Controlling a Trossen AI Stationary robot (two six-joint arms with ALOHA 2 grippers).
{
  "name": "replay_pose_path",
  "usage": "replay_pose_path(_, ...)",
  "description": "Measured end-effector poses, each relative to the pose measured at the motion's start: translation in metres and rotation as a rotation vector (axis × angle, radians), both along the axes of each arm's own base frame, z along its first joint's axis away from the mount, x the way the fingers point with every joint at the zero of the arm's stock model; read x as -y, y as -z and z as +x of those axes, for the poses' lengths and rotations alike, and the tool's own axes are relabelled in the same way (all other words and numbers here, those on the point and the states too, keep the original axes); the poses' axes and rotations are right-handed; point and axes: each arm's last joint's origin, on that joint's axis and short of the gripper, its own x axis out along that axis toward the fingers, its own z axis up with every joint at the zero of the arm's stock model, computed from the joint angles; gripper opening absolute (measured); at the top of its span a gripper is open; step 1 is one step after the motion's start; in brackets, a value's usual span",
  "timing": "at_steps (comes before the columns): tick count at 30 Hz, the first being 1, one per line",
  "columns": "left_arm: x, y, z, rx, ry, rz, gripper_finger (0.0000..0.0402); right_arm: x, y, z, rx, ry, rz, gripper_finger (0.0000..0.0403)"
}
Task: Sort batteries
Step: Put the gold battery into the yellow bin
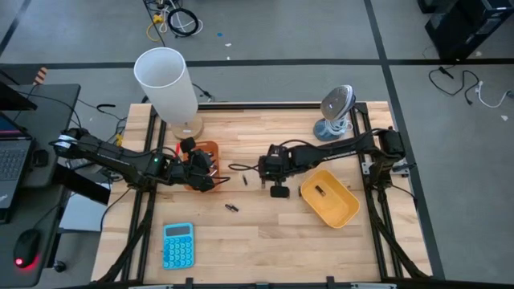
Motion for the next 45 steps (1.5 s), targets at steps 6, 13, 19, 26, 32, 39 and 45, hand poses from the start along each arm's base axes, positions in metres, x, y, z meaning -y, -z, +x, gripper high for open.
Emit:
replay_pose_path(6,0.000,0.000,0.000,0.000,0.000,0.000,0.0076,-0.009,-0.034,-0.004,-0.046,0.074,0.031,0.0024)
replay_pose_path(13,0.000,0.000,0.000,0.000,0.000,0.000,0.0076,-0.023,-0.074,-0.033,0.053,0.196,0.108,0.0025)
replay_pose_path(19,0.000,0.000,0.000,0.000,0.000,0.000,0.0076,-0.037,-0.096,-0.074,0.115,0.308,0.148,0.0026)
replay_pose_path(26,0.000,0.000,0.000,0.002,-0.001,-0.002,0.0076,-0.051,-0.072,-0.121,0.067,0.471,0.212,0.0025)
replay_pose_path(32,0.000,0.000,0.000,0.002,-0.001,-0.002,0.0076,-0.057,-0.036,-0.158,0.014,0.644,0.244,0.0028)
replay_pose_path(39,0.000,0.000,0.000,0.003,-0.001,-0.002,0.0076,-0.057,0.000,-0.168,0.032,0.708,0.286,0.0026)
replay_pose_path(45,0.000,0.000,0.000,0.003,-0.002,-0.003,0.0076,-0.057,0.021,-0.170,0.061,0.747,0.341,0.0026)
